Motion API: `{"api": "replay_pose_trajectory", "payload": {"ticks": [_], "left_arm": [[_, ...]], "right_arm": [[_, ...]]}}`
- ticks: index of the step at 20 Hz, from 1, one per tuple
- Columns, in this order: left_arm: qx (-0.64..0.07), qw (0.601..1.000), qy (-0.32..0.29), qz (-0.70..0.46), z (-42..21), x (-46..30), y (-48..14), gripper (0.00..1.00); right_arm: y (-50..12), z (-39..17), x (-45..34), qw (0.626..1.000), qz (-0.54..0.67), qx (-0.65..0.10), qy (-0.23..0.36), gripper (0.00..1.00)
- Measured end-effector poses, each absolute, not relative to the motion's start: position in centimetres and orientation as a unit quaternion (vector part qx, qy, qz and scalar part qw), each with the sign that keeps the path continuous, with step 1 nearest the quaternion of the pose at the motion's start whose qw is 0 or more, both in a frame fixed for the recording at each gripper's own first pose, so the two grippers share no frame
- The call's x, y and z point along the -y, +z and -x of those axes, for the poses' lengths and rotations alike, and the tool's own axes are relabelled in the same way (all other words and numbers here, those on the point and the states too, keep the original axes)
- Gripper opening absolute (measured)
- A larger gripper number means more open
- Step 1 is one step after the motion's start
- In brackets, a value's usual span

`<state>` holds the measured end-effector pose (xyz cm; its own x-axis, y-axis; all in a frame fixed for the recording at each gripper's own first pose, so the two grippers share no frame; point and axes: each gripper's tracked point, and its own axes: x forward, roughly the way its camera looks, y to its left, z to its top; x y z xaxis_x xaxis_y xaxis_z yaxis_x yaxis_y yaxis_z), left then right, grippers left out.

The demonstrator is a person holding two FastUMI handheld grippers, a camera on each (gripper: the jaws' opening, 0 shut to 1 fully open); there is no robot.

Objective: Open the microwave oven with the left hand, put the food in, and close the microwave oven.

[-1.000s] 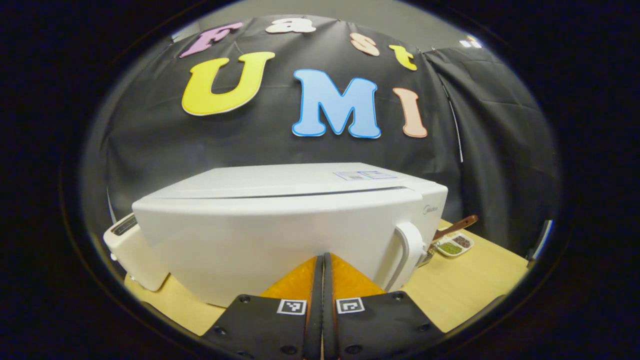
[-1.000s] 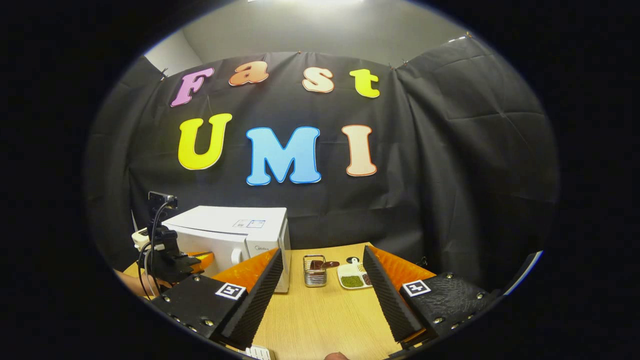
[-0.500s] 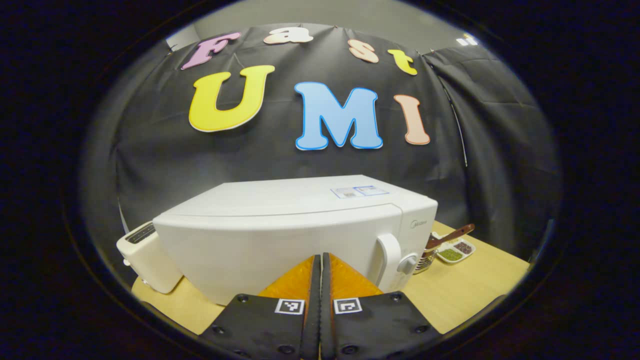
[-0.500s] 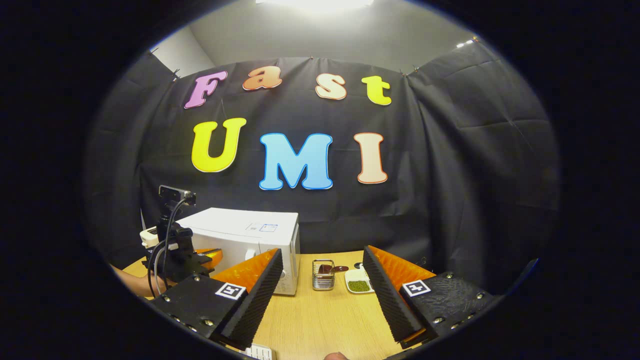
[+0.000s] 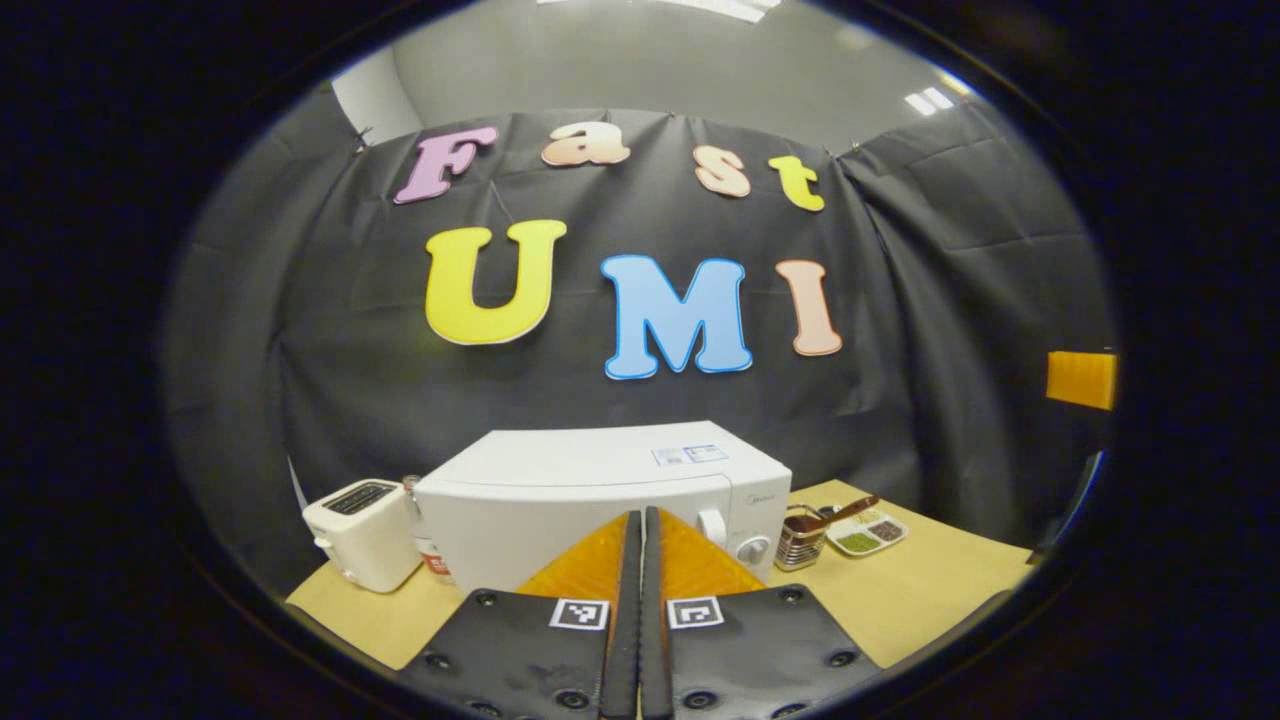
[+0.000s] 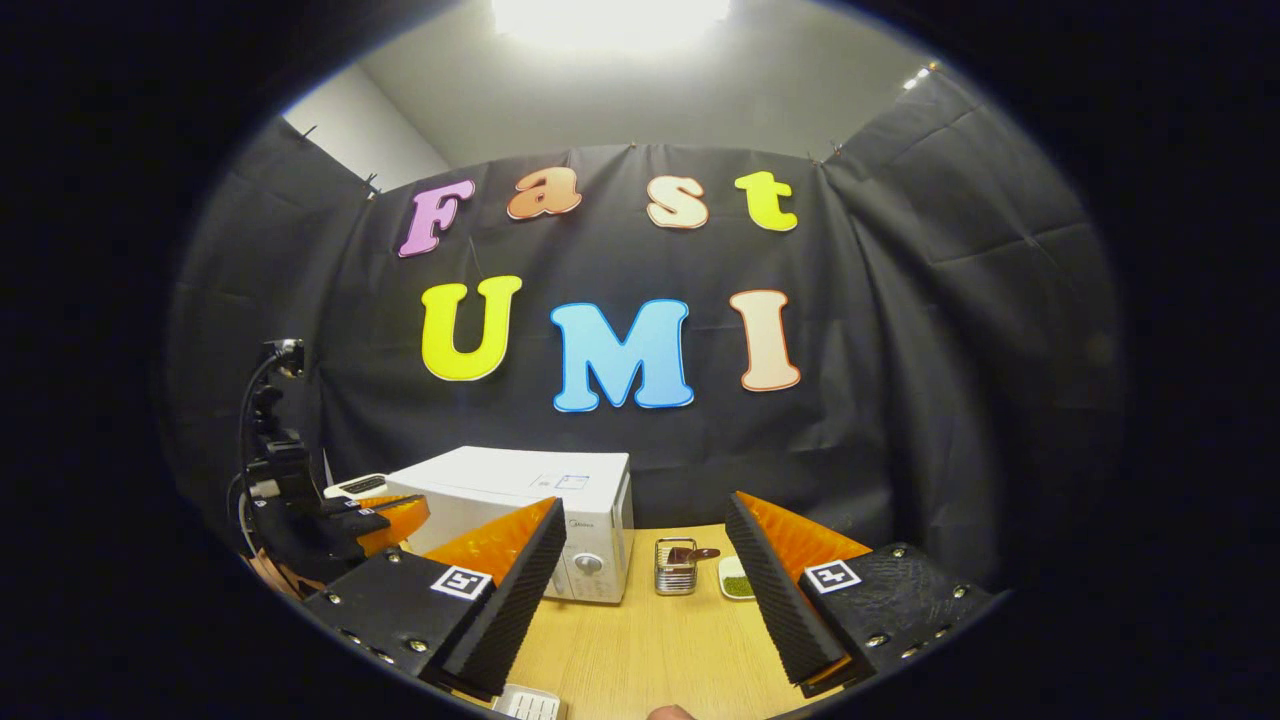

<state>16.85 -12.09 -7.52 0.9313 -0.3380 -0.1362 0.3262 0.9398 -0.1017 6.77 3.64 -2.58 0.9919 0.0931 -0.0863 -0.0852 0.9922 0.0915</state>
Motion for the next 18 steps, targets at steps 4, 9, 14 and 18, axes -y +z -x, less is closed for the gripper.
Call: {"api": "replay_pose_trajectory", "payload": {"ticks": [4,9,14,18], "left_arm": [[-0.07,0.987,-0.136,0.039,-12.7,10.3,-5.8,0.07],[-0.059,0.992,-0.111,0.027,-7.8,9.6,-3.6,0.05],[-0.049,0.994,-0.094,0.031,-3.6,9.6,-1.2,0.07],[-0.043,0.995,-0.088,0.03,-0.8,9.2,0.5,0.07]], "right_arm": [[-2.4,-4.7,-2.9,0.997,-0.043,-0.035,0.062,0.98],[-1.7,-1.8,-2.1,0.996,-0.028,-0.018,0.084,0.98],[-1.4,0.9,-1.5,0.994,-0.028,-0.012,0.107,0.98],[-0.9,2.7,-1.1,0.993,-0.029,-0.004,0.112,0.98]]}}
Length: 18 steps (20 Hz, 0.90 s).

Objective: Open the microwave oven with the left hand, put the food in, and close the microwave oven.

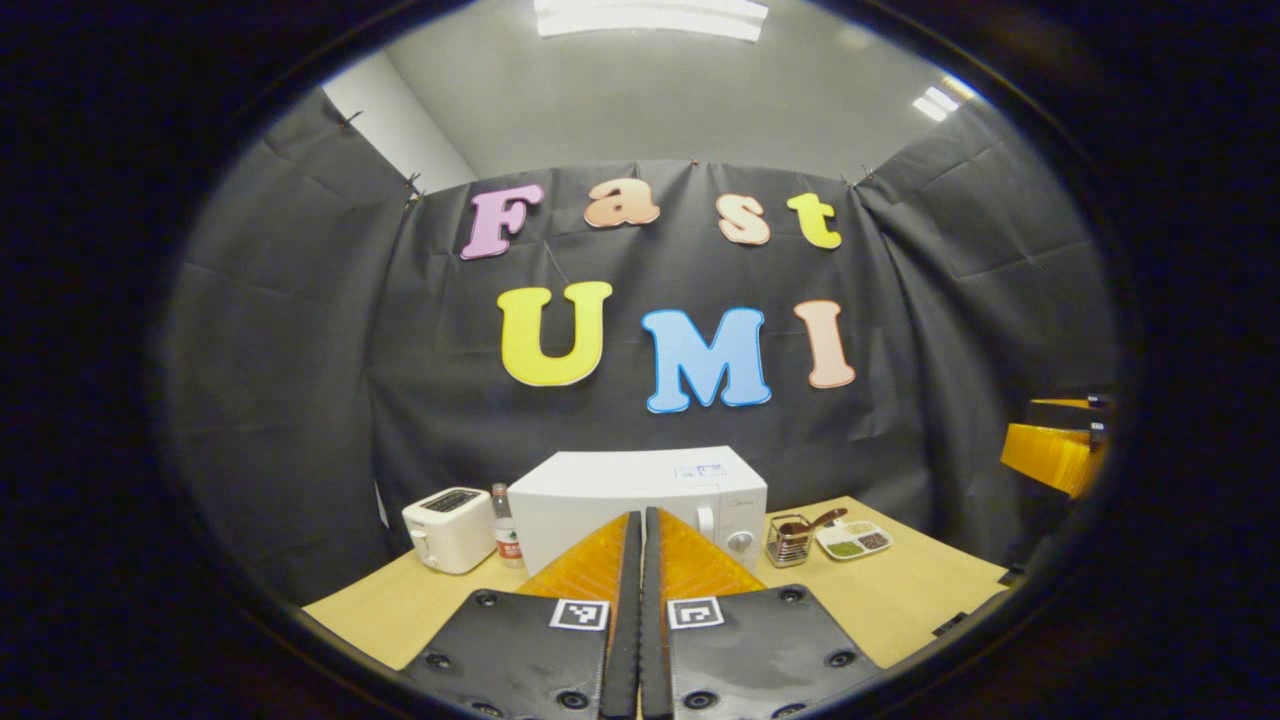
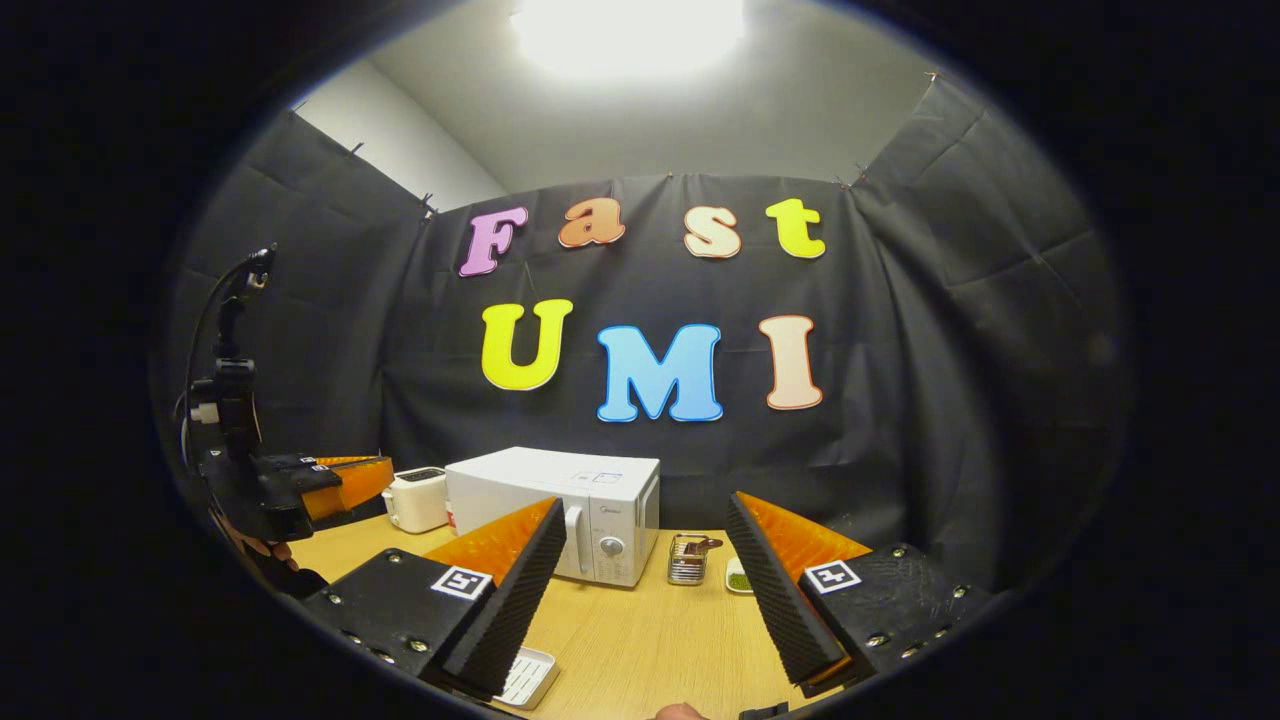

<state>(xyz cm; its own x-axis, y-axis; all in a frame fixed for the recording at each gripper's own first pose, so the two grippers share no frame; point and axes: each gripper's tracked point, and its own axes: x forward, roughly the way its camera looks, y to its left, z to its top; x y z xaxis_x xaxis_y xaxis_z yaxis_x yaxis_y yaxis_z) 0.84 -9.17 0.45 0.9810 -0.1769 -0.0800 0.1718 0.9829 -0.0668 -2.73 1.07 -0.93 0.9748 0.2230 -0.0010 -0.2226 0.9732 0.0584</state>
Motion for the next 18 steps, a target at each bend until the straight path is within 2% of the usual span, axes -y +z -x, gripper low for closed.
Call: {"api": "replay_pose_trajectory", "payload": {"ticks": [5,8,9,14,18], "left_arm": [[-0.036,0.996,-0.08,0.019,1.9,7.7,1.9,0.07],[-0.03,0.997,-0.07,0.012,3.1,6.3,2.5,0.11],[-0.03,0.997,-0.068,0.013,3.5,5.8,2.6,0.17],[-0.029,0.997,-0.067,0.019,4.3,4.6,2.3,0.98],[-0.016,0.998,-0.062,0.019,4.7,3.5,3.0,0.98]], "right_arm": [[-0.5,3.6,-1.8,0.993,-0.033,0.0,0.112,0.98],[0.2,4.2,-2.3,0.993,-0.033,0.008,0.11,0.98],[0.5,4.2,-2.7,0.993,-0.032,0.011,0.111,0.98],[1.2,5.0,-4.2,0.993,-0.027,0.019,0.114,0.98],[1.6,5.7,-5.4,0.992,-0.039,0.022,0.115,0.98]]}}
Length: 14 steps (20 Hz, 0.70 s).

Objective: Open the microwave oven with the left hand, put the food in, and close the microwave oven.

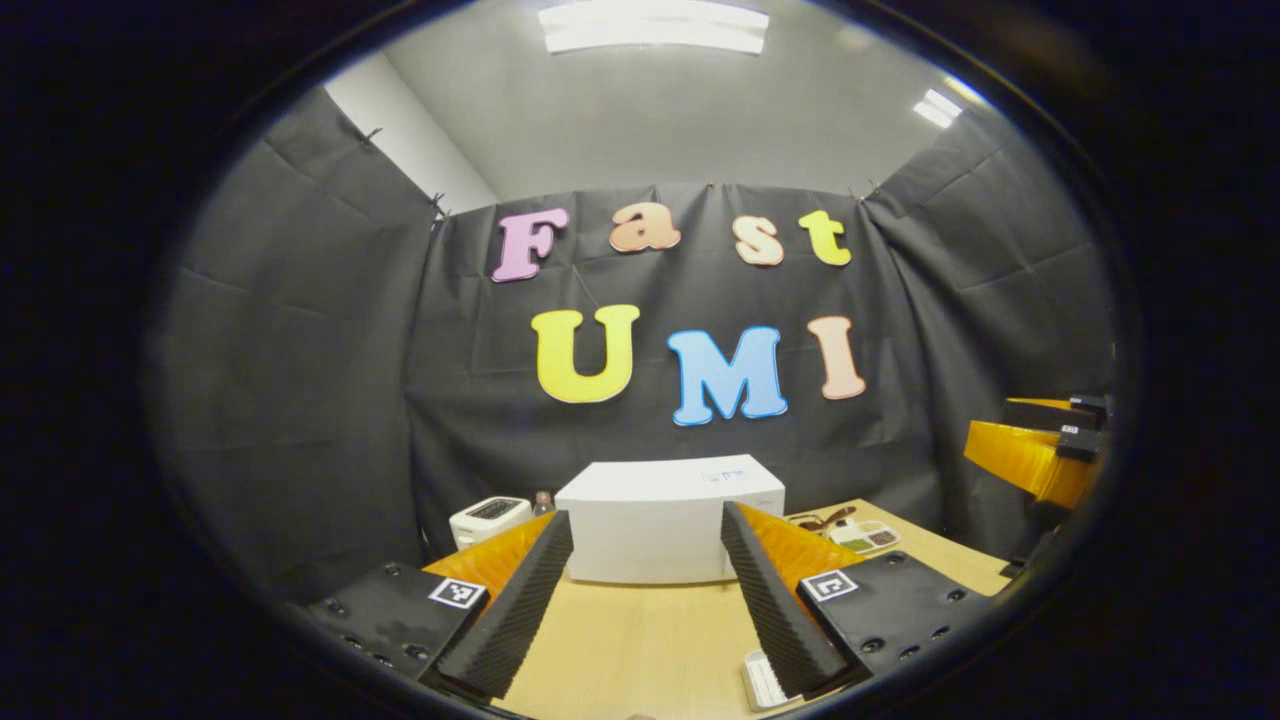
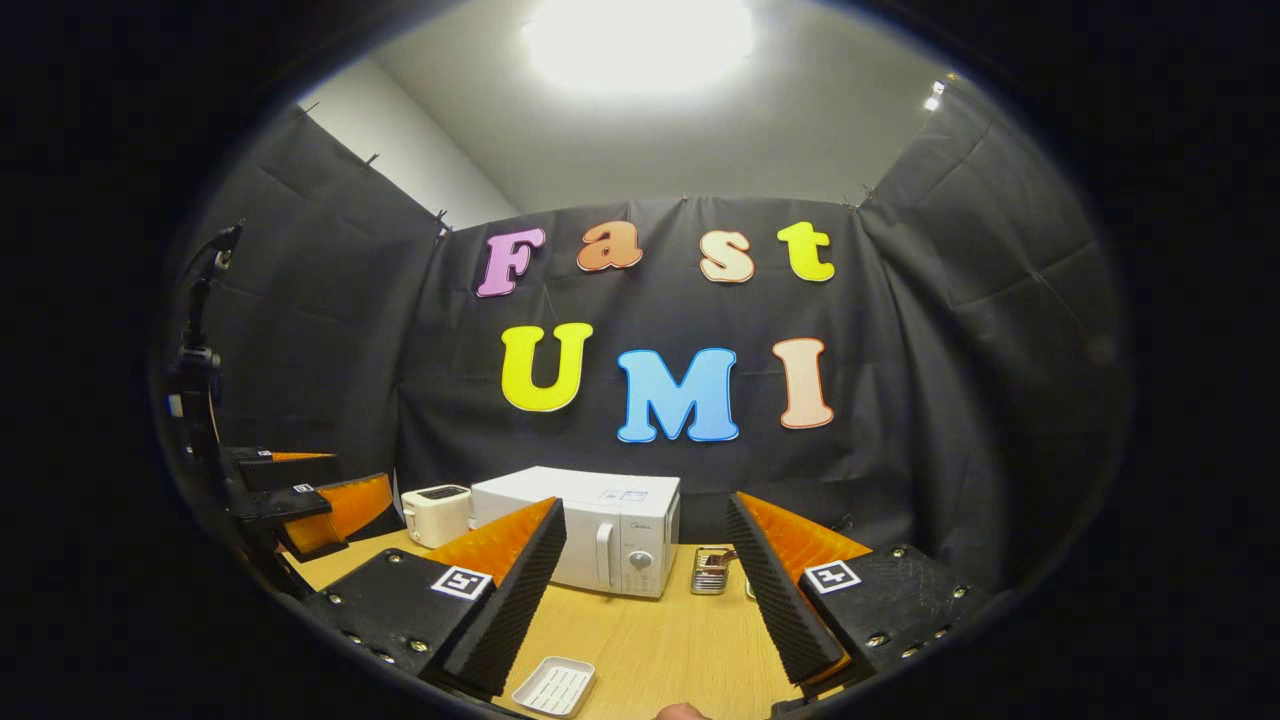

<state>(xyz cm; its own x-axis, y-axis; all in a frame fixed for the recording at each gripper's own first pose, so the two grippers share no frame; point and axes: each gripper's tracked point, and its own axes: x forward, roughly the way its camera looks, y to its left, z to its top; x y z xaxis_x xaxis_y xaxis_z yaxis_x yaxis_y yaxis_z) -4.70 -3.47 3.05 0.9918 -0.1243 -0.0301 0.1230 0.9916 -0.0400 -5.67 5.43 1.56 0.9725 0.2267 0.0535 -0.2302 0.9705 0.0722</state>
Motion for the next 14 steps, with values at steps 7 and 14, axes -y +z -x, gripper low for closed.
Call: {"api": "replay_pose_trajectory", "payload": {"ticks": [7,14], "left_arm": [[0.003,0.998,-0.056,0.026,5.7,1.3,4.1,1.0],[-0.001,0.999,-0.042,0.035,6.2,-1.3,3.7,1.0]], "right_arm": [[2.9,6.0,-7.1,0.992,-0.048,0.035,0.115,0.97],[3.4,6.4,-8.1,0.992,-0.061,0.037,0.109,0.98]]}}
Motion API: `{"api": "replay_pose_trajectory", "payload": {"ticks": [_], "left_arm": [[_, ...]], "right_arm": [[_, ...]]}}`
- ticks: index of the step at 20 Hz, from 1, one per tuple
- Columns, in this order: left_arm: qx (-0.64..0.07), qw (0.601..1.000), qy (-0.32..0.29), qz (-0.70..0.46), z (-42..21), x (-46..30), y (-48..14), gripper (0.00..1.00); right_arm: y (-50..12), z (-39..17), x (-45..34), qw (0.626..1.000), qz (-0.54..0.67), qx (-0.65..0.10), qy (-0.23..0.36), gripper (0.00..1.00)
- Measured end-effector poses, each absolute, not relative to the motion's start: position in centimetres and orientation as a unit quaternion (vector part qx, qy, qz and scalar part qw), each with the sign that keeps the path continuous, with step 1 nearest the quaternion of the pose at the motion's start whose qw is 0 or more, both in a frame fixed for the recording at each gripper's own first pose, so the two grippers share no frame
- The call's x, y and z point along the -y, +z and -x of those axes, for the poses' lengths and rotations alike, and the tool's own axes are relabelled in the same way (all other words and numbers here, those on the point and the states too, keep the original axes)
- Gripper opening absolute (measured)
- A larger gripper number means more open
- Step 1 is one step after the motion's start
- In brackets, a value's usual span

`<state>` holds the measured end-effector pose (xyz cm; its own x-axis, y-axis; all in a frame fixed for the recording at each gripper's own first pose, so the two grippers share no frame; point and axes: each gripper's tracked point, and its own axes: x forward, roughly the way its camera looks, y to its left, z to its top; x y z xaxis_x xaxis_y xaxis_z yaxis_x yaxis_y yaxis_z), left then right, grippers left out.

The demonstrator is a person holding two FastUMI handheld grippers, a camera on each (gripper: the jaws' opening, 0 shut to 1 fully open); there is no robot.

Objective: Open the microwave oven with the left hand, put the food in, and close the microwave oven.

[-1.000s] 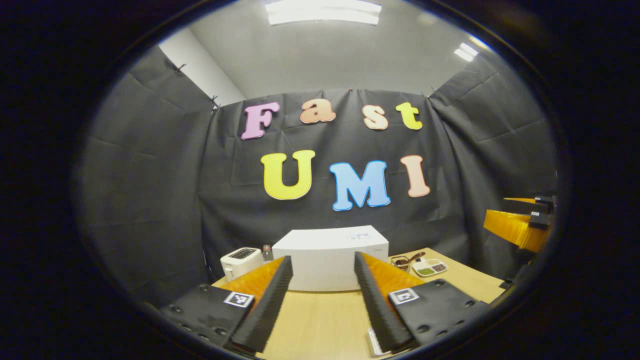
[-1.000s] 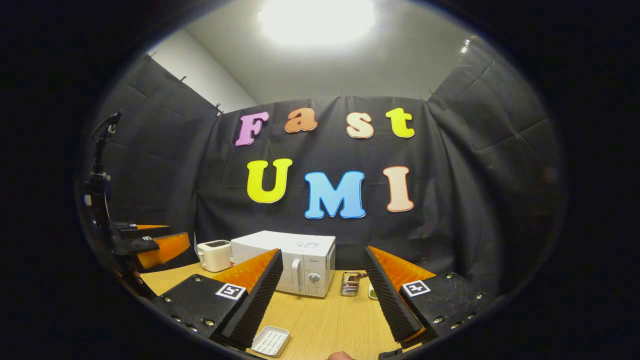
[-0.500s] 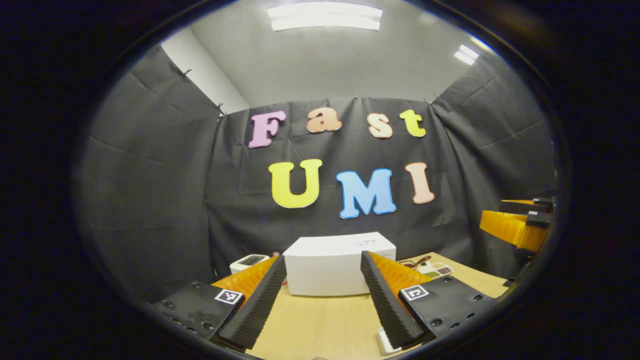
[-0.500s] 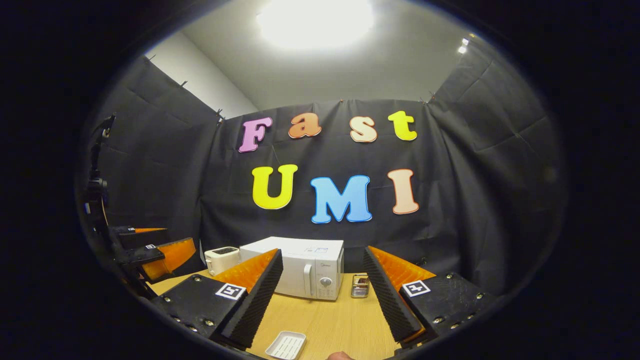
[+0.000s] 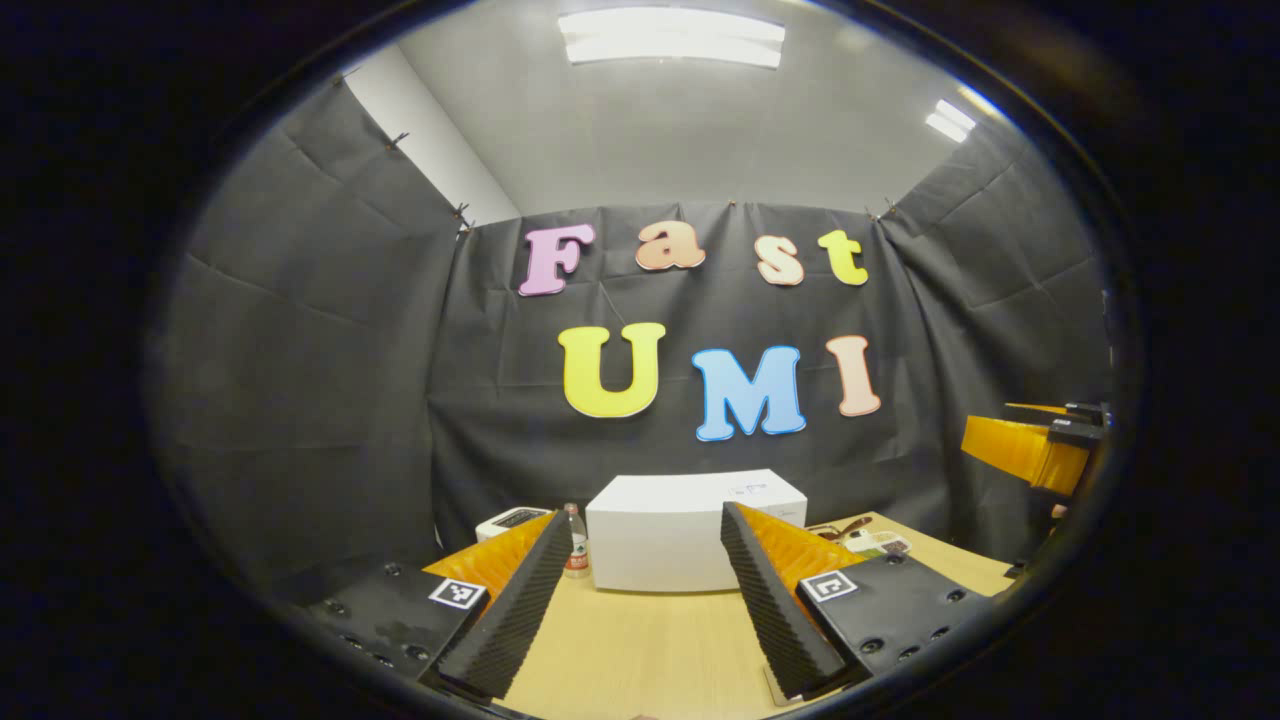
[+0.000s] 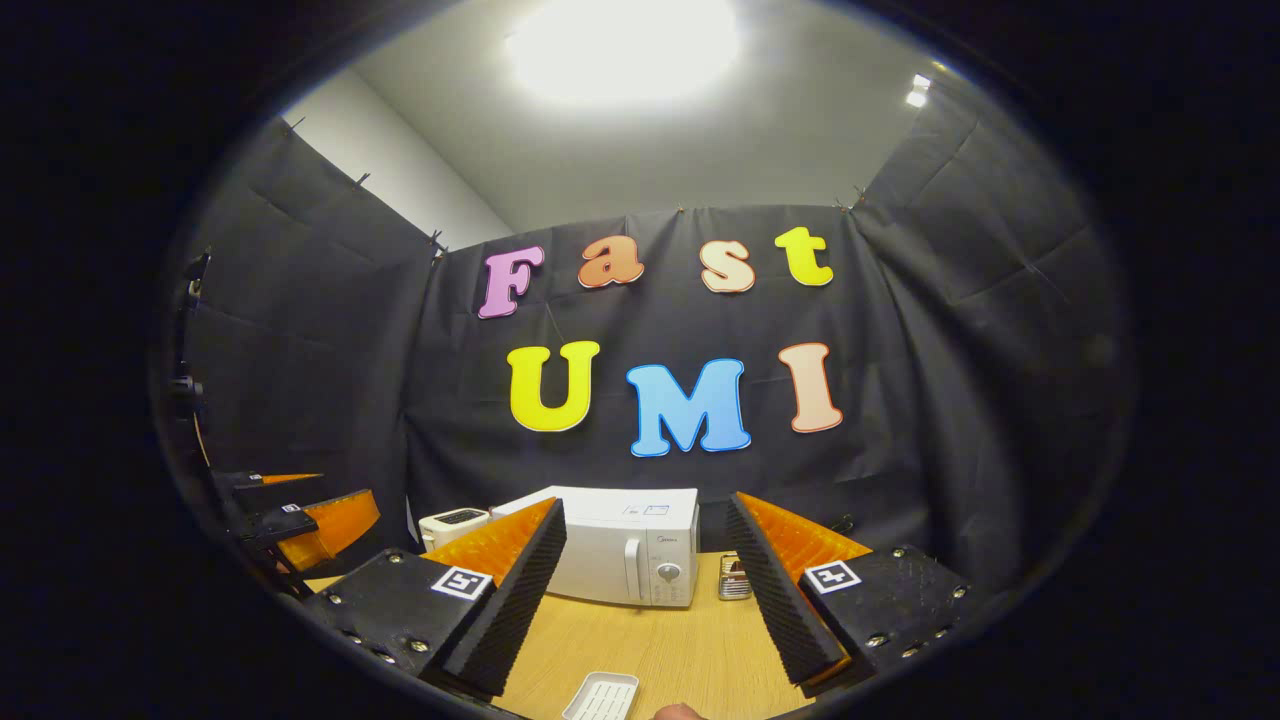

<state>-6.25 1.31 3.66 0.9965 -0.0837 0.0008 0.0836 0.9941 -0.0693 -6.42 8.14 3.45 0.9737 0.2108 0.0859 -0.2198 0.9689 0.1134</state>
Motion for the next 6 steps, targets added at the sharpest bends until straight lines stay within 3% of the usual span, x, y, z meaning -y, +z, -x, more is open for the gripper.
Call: {"api": "replay_pose_trajectory", "payload": {"ticks": [6], "left_arm": [[-0.001,0.999,-0.035,0.031,6.3,-2.6,3.4,0.98]], "right_arm": [[3.7,6.7,-9.0,0.991,-0.064,0.034,0.111,0.98]]}}
